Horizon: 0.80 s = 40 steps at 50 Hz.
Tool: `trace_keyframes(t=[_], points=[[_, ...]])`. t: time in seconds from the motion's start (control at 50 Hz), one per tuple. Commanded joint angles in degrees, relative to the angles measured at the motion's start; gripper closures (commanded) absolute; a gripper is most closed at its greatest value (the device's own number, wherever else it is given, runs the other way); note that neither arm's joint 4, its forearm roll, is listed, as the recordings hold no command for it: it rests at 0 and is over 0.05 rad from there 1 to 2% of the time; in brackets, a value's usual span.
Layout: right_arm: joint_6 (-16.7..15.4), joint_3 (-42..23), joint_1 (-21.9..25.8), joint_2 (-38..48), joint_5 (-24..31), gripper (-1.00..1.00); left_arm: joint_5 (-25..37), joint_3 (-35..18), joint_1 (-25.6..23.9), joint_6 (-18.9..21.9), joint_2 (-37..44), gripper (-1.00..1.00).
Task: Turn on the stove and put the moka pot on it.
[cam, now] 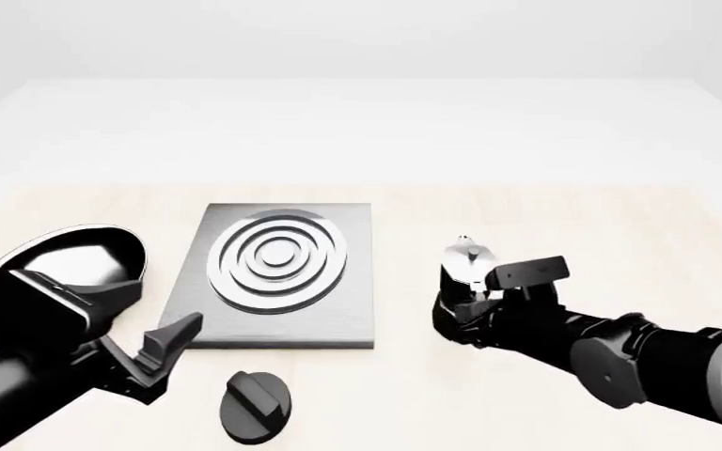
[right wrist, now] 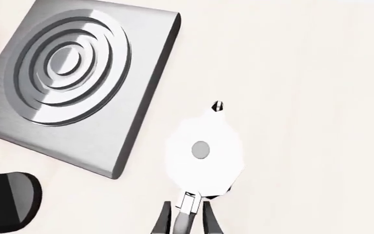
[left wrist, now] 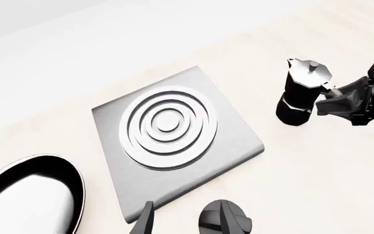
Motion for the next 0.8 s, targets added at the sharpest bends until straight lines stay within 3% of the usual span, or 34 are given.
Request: trace_keyframes(t=[0.02,0.4,0.58,0.8], points=[[-0.25,-0.01,0.45,1.62,-1.13,1.00,-0.64,0.22,-0.11,-0.03,0.68,-1.00],[-1.14,-0.43,0.20,-5.14,3.40,1.00,-0.99,-0.13,-0.47,0.03,1.25,-1.00],[-2.82,-2.89,0.53,-10.26,8.23,1.00,-0.88,-0.26,-0.35,0.04,0.87,-1.00],[-4.37,-7.04,0.84,-11.13,10.22,1.00,0.70,-0.83,0.25,0.50,-0.67,-1.00]])
